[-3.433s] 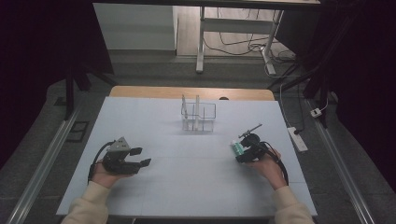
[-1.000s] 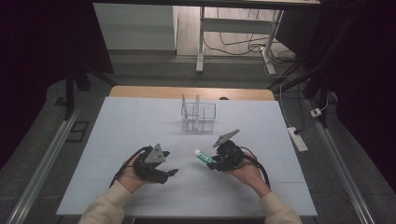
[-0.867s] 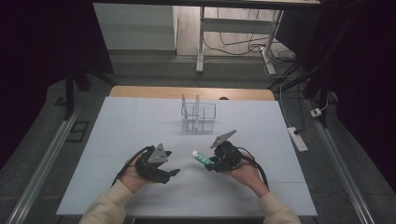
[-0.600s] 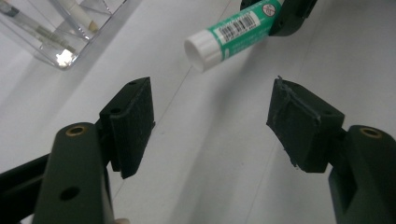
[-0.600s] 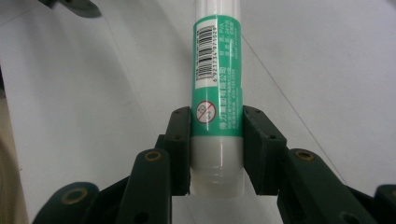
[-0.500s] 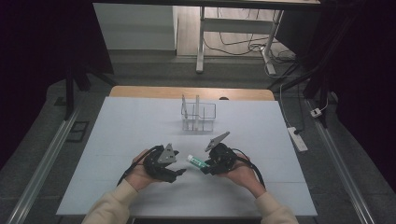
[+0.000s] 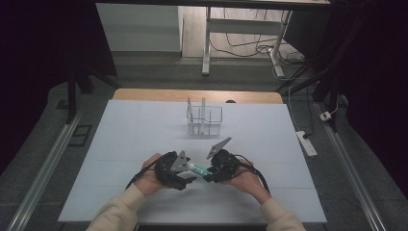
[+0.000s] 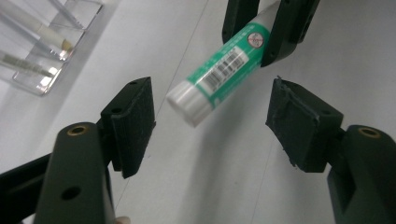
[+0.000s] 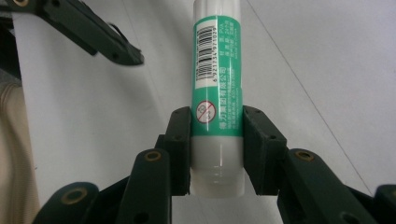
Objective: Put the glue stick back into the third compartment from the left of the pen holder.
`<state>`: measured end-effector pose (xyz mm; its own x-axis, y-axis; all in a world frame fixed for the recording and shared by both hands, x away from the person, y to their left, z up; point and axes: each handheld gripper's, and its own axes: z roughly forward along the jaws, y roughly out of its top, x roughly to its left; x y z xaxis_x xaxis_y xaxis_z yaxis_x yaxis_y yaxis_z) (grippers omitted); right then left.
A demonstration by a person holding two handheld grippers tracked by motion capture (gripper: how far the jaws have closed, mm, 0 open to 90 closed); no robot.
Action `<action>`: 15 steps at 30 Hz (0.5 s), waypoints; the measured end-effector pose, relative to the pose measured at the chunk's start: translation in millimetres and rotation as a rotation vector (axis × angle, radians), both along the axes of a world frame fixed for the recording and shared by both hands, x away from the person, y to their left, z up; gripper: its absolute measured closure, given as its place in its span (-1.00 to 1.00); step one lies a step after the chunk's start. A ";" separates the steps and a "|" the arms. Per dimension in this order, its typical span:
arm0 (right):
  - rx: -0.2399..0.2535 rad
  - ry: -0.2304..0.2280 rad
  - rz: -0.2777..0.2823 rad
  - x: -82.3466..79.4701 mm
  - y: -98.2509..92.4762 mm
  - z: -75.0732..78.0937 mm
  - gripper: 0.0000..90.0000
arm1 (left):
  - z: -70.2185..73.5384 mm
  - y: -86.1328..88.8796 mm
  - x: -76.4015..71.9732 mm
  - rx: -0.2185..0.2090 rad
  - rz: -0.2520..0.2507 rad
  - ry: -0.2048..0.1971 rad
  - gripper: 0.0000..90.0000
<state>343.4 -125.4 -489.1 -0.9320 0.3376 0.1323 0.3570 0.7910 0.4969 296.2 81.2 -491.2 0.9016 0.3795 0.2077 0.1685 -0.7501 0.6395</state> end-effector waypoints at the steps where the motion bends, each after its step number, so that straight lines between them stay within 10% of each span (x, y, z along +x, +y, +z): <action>1: 0.002 0.000 0.007 -0.1 0.6 -0.1 0.43 | -0.6 -1.4 0.1 0.009 -0.003 -0.003 -0.28; 15: 0.002 0.013 0.082 -2.6 6.8 0.8 0.43 | -9.6 -16.2 -2.5 0.117 -0.072 -0.033 -0.01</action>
